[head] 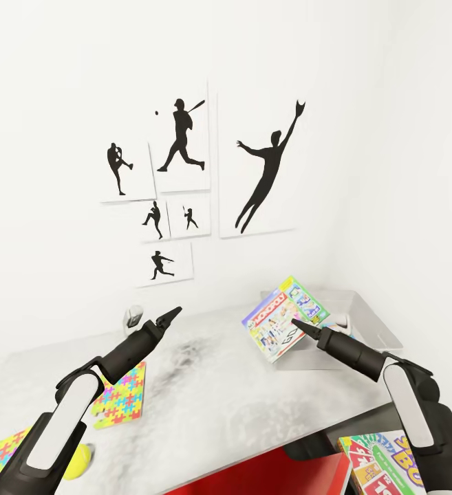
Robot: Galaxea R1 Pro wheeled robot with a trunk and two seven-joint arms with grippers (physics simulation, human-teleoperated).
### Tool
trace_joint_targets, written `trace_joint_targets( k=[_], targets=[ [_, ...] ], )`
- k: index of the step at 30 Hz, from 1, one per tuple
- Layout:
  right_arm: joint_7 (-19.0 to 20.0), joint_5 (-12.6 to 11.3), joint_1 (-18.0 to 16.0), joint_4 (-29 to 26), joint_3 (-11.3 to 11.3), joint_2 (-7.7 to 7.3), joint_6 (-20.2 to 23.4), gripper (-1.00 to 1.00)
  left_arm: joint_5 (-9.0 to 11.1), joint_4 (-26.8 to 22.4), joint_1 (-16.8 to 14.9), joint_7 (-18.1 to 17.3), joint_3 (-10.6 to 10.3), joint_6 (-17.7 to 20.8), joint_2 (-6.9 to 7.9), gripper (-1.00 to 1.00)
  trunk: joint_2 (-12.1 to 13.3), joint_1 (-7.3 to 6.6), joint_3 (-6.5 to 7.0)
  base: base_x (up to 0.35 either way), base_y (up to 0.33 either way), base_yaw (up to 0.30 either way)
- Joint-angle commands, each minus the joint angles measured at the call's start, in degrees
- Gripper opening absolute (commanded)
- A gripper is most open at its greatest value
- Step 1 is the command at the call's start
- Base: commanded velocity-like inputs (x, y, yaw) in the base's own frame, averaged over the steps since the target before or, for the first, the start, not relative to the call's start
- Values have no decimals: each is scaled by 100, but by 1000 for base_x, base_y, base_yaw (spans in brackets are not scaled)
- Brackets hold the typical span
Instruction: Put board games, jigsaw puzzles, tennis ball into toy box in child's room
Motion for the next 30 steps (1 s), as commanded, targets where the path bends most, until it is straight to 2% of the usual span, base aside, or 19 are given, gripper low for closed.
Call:
trace_joint_targets(
  k=[1, 4, 5, 8, 9, 12, 13, 16, 17, 18, 19, 21, 22, 25, 28, 29, 30],
  targets=[
    [11, -18, -6, -1, -6, 0, 36, -100, 32, -1, -5, -1, -2, 19, 3, 100, -13, 4, -13, 0, 0, 0],
    [7, -22, -80, 46, -28, -169, 298, -100, 32, -1, -5, -1, -3, 19, 0, 100, -13, 4, -13, 0, 0, 0],
    [7, -22, -80, 46, -28, -169, 298, -100, 32, -1, -5, -1, -3, 19, 0, 100, -13, 4, -13, 0, 0, 0],
    [28, -31, -335, 331, -89, -546, 843, -100, 35, 1, -5, 6, -3, 22, -1, 100, -13, 4, -13, 0, 0, 0],
    [28, -31, -335, 331, -89, -546, 843, -100, 35, 1, -5, 6, -3, 22, -1, 100, -13, 4, -13, 0, 0, 0],
    [43, -33, -824, 897, -111, -942, 1338, -100, 32, 5, -5, 6, -3, 27, 1, 100, -13, 4, -13, 0, 0, 0],
    [43, -33, -824, 897, -111, -942, 1338, -100, 32, 5, -5, 6, -3, 27, 1, 100, -13, 4, -13, 0, 0, 0],
    [50, -25, -1524, 1655, -82, -1309, 1610, -100, 30, 6, -5, 6, 0, 33, 2, 100, -13, 4, -13, 0, 0, 0],
    [50, -25, -1524, 1655, -82, -1309, 1610, -100, 30, 6, -5, 6, 0, 33, 2, 100, -13, 4, -13, 0, 0, 0],
    [51, -21, -1772, 1939, -27, -1425, 1628, -100, 30, 7, -5, 3, 1, 36, 2, 100, -13, 4, -13, 0, 0, 0],
    [52, -17, -2015, 2240, 75, -1536, 1628, -100, 30, 7, -5, 0, 2, 38, 3, 100, -13, 4, -13, 0, 0, 0],
    [62, -6, -2503, 2852, 438, -1735, 1628, -100, 31, 7, -7, 0, 3, 47, 3, 100, -13, 4, -13, 0, 0, 0],
    [62, -6, -2503, 2852, 438, -1735, 1628, -100, 31, 7, -7, 0, 3, 47, 3, 100, -13, 4, -13, 0, 0, 0],
    [192, 5, -3276, 3665, 1229, -1962, 1628, -100, 30, 8, -11, -5, 4, 62, 3, 100, -13, 4, -13, 0, 0, 0],
    [469, 26, -3982, 4263, 2140, -2099, 1628, -100, 29, 8, -12, -5, 5, 74, 3, 100, -13, 4, -13, 0, 0, 0],
    [469, 26, -3982, 4263, 2140, -2099, 1628, -100, 29, 8, -12, -5, 5, 74, 3, 100, -13, 4, -13, 0, 0, 0],
    [558, 37, -4184, 4418, 2437, -2131, 1628, -100, 29, 8, -13, -4, 7, 77, 3, 100, -13, 4, -13, 0, 0, 0]
  ],
)
